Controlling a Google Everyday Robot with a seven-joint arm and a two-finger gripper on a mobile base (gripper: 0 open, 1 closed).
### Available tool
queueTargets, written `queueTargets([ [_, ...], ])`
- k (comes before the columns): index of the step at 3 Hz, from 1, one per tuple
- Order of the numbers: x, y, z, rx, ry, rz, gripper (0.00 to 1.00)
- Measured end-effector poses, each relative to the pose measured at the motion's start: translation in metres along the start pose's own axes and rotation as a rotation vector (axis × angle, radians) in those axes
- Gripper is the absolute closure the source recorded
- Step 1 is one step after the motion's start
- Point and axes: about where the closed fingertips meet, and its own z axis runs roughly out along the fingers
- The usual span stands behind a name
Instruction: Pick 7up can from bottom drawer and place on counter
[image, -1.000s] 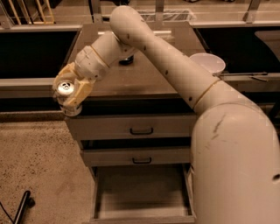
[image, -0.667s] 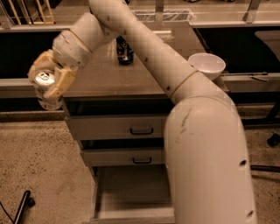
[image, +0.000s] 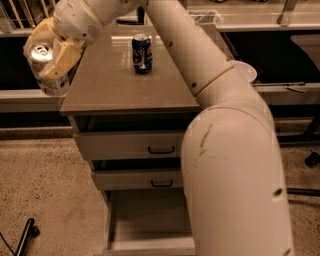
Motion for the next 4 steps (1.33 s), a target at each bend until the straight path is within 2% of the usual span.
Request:
queueTargets([
  [1,0.002,-0.007,-0.051,0.216,0.133,0.136,1.0],
  [2,0.012,0.0,-0.089,0.338,0.262,0.227,1.0],
  [3,0.013,0.001,-0.093,0.352,0.28,0.24,1.0],
  [4,0.018,0.004,-0.096,0.394,0.258,0.26,1.0],
])
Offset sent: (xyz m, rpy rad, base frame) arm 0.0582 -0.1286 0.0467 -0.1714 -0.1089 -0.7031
